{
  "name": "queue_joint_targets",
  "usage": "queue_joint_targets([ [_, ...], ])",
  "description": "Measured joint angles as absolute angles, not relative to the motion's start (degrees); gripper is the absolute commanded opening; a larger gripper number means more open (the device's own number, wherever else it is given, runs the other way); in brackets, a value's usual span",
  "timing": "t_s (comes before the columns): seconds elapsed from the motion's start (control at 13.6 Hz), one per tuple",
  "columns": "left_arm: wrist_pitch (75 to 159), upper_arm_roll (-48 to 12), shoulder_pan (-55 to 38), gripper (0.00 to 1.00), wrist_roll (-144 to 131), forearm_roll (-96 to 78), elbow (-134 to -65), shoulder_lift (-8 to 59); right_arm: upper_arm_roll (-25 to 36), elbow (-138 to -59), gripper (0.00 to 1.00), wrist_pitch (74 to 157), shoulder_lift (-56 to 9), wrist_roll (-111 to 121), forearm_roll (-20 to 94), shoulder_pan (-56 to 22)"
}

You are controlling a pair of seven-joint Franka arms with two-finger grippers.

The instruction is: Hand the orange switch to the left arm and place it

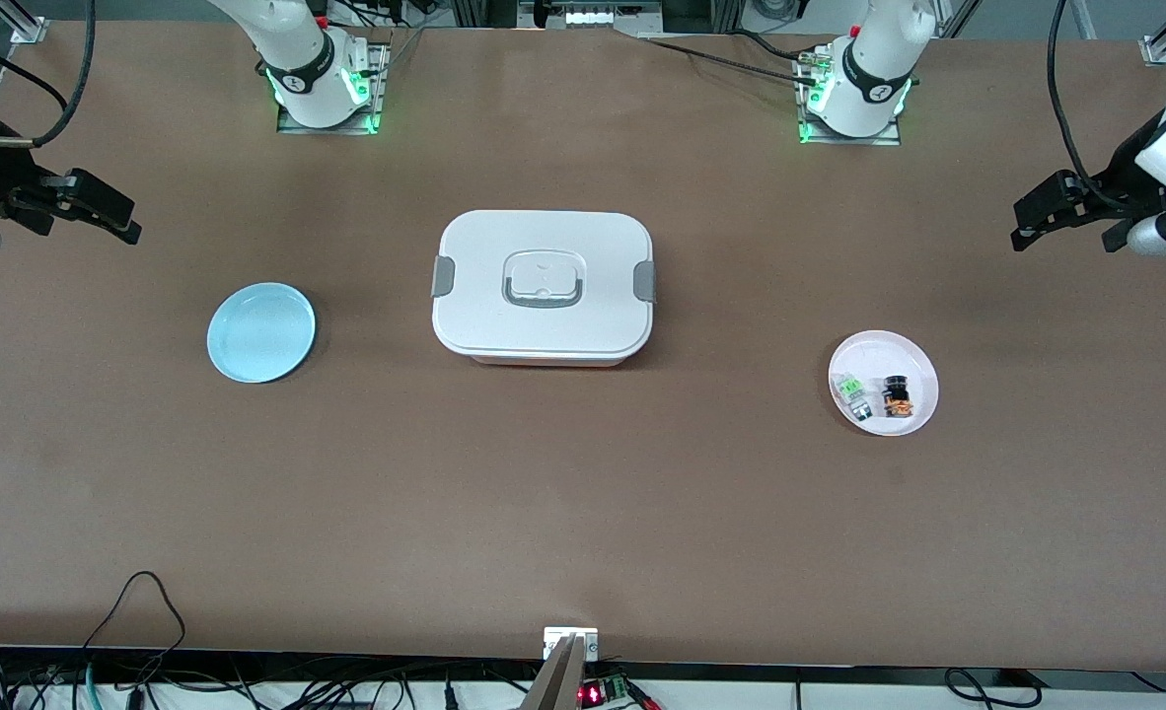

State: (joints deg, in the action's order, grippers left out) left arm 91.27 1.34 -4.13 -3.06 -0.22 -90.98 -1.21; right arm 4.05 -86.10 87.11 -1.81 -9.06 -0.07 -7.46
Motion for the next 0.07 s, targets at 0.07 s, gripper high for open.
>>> queue_joint_targets([
  [0.07,91.27,1.35,-4.13,1.0,-3.06,-0.22,-91.02,-1.21,4.04,-86.1,1.0,87.11,-1.81,-9.06,-0.07,-7.48],
])
